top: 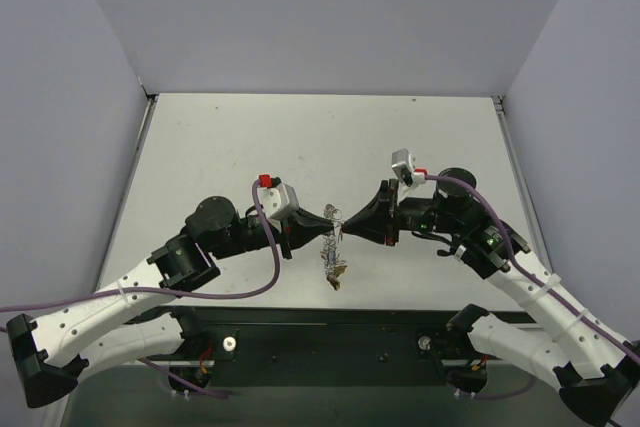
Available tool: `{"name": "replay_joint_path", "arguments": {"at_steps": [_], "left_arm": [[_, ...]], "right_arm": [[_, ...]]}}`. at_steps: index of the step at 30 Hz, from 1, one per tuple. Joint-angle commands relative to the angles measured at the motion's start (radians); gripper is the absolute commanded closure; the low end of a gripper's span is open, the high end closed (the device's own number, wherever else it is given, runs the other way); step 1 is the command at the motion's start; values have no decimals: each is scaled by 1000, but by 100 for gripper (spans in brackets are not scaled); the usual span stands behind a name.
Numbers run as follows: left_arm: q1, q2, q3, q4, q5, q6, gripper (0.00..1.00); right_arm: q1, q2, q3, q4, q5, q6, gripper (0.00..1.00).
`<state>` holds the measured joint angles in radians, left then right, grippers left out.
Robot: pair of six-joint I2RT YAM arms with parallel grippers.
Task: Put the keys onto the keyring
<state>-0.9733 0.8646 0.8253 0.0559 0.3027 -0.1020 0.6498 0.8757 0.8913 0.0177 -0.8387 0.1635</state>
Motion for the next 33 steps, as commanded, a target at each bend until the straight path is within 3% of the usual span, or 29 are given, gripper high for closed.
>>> {"name": "replay_joint_path", "arguments": {"at_steps": [1, 33], "left_arm": [[-1, -13, 24, 82, 13, -18, 100], [-2, -32, 26, 130, 50, -45, 100]], "right_arm": [[10, -4, 41, 36, 35, -30, 100], [25, 6, 20, -2, 170, -33, 100]]}}
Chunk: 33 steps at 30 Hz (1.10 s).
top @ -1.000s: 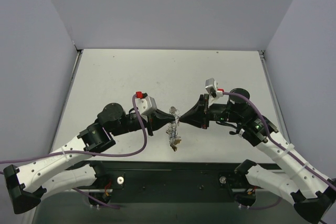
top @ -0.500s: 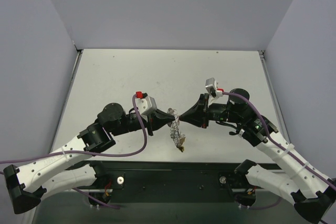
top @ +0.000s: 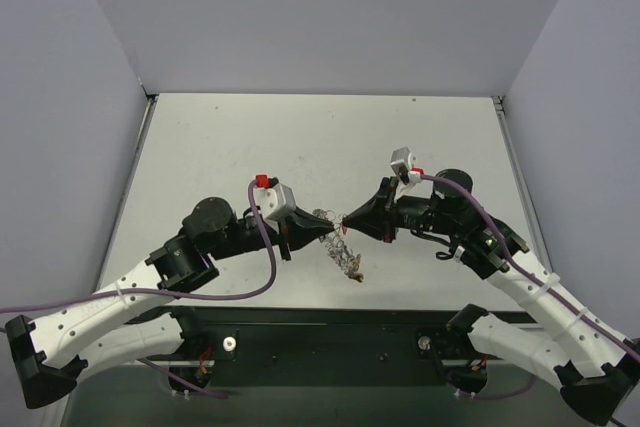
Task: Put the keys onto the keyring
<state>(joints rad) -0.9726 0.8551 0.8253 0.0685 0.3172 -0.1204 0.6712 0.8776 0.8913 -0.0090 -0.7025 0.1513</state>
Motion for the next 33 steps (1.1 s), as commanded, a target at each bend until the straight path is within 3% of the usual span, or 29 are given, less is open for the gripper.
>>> {"name": "replay_joint_path", "arguments": {"at_steps": [1, 5, 17, 22, 33], "left_arm": [[-2, -21, 25, 126, 37, -31, 100], [-3, -14, 21, 126, 31, -35, 100], [-3, -7, 66, 2, -173, -73, 100], [-3, -4, 74, -12, -196, -87, 100], [-2, 4, 61, 28, -181, -110, 100]], "right_arm": [[4, 4, 17, 24, 35, -22, 100], [7, -11, 17, 24, 37, -24, 100], [53, -40, 49, 15, 90, -79, 100], [117, -3, 97, -14, 142, -122, 100], [130, 40, 109, -2, 179, -134, 100]]}}
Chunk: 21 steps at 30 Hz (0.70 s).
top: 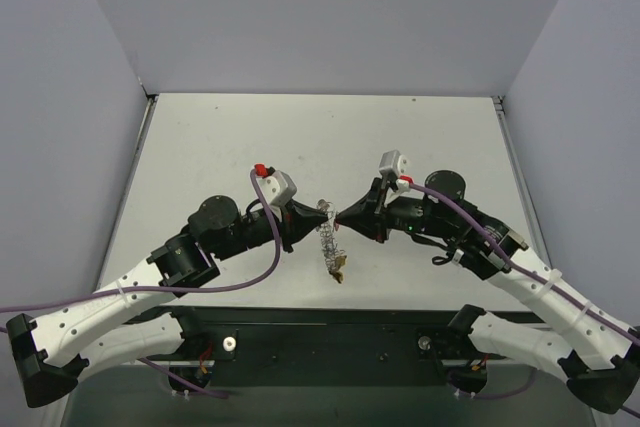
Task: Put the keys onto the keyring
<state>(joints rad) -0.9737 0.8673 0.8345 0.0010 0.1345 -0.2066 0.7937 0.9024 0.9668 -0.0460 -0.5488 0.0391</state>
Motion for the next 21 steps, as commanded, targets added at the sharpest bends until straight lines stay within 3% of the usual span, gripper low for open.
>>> {"name": "replay_joint_path", "arguments": {"at_steps": [1, 21], "left_arm": [[0, -8, 55, 96, 2, -27, 100], [0, -13, 57, 120, 50, -54, 100]], "right_arm": [[6, 18, 33, 35, 27, -22, 100], [6, 29, 18, 37, 95, -18, 100]]}}
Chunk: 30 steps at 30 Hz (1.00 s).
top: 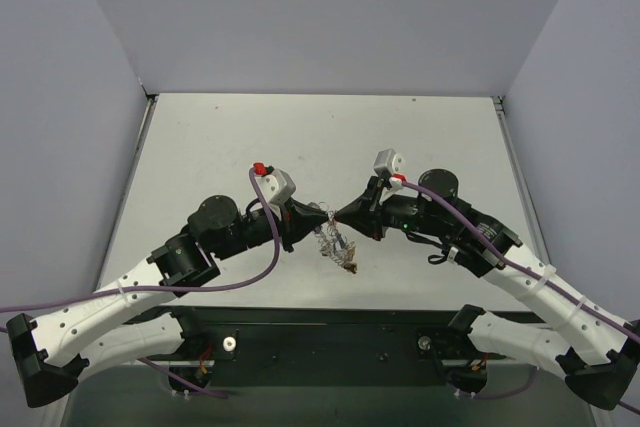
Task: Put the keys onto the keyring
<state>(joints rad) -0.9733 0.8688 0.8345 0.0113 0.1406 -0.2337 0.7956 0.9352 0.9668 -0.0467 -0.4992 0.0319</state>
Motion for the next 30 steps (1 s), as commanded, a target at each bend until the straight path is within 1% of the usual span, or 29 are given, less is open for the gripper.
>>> {"name": "replay_joint_path", "arguments": {"at_steps": [1, 9, 25, 30], "left_arm": [[-1, -16, 57, 111, 47, -29, 100], [-1, -39, 48, 128, 45, -38, 100], [-2, -24, 46, 174, 48, -81, 100], [-2, -19, 51, 158, 18, -88, 100]], "right_arm": [[5, 0, 18, 38, 48, -10, 100], [4, 8, 16, 38, 67, -1, 100], [17, 5, 21, 31, 123, 6, 100], [21, -19, 20, 36, 129, 2, 100]]}}
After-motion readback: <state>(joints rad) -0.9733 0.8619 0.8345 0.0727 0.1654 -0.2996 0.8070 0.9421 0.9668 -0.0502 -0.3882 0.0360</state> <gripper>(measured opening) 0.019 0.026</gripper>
